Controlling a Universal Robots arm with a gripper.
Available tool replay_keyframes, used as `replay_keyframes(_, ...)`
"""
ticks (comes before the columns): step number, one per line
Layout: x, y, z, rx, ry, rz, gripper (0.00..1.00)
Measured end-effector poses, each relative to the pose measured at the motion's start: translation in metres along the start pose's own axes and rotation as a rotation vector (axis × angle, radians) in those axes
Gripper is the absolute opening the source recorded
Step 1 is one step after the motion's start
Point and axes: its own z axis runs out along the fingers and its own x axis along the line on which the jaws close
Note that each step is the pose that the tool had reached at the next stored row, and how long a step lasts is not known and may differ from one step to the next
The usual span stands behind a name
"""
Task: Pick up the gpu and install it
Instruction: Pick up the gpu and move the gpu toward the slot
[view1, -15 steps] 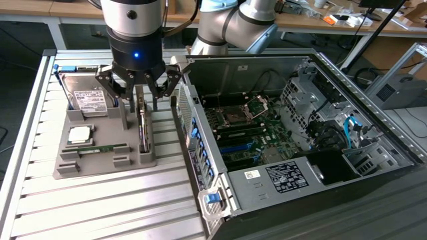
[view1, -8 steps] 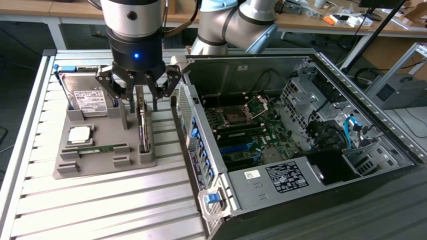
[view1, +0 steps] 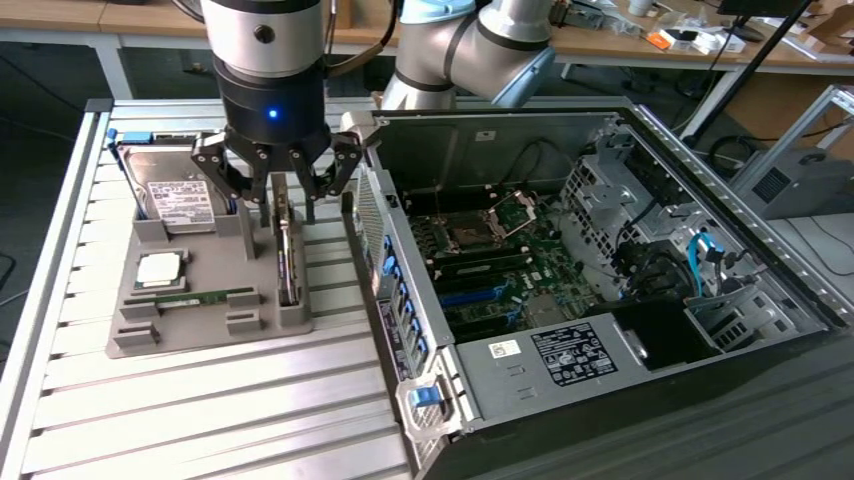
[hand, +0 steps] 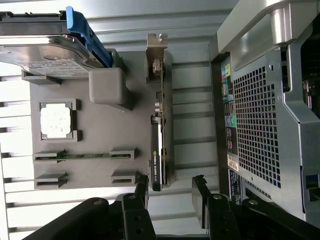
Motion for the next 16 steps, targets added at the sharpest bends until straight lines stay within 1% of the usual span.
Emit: replay_keyframes(16,0.0001,-0.0004,0.0051,0.0000,0.0000,0.000,0.48)
